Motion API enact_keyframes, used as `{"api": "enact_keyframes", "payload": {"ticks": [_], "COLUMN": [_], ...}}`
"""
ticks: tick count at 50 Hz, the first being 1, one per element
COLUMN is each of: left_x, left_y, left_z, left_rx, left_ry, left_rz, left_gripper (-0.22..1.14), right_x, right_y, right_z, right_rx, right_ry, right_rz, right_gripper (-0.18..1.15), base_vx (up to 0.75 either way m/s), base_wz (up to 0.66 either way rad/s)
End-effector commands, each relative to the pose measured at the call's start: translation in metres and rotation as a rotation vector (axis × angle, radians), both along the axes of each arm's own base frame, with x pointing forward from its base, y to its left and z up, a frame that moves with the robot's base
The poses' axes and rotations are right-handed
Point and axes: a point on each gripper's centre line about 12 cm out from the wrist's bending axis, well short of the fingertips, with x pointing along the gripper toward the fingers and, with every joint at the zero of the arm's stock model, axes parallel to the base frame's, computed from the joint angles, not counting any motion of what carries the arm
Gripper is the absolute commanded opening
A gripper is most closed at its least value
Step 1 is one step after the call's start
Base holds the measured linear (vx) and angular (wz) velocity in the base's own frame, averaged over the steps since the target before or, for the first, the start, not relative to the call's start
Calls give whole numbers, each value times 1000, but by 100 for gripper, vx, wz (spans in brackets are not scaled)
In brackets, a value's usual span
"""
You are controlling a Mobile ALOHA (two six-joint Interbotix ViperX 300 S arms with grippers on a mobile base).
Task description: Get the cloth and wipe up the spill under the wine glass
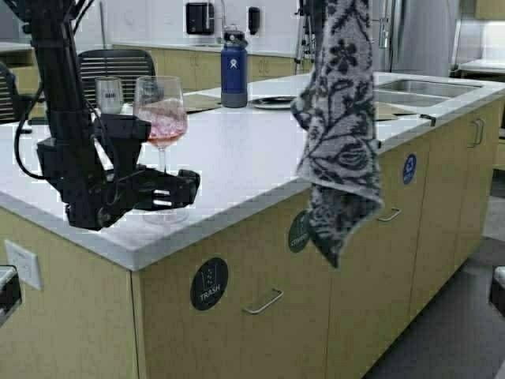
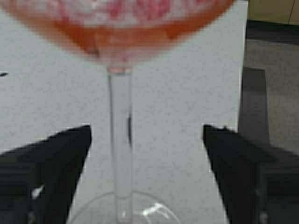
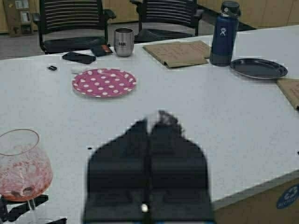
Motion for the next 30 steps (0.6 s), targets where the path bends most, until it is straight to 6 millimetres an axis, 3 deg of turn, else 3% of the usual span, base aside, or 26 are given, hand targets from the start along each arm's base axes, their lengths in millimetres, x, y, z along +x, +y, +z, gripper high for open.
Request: {"api": "enact_keyframes", "payload": {"ticks": [1,10,15,30], "left_x": [18,26,26,17], "left_y": [-5,-4,-2,2], "left_z": [11,11,12,13], "left_rx": [-18,-25,-29,-23], "left_ry": [-52,-63,-62,-39], "left_rz": [8,32,50,57], "left_gripper": [102,100,92,34], "right_x": [0,0,0,0], "right_y": [0,0,0,0], "right_z": [18,16,16,12], "right_rx": [26,26,25,21], "right_ry": [-54,-50,-51,-41], "right_rz": [1,-1,1,0], "right_gripper": [6,6,6,6], "base_vx": [4,4,4,4], "base_wz": [-3,-2,-2,-2]}}
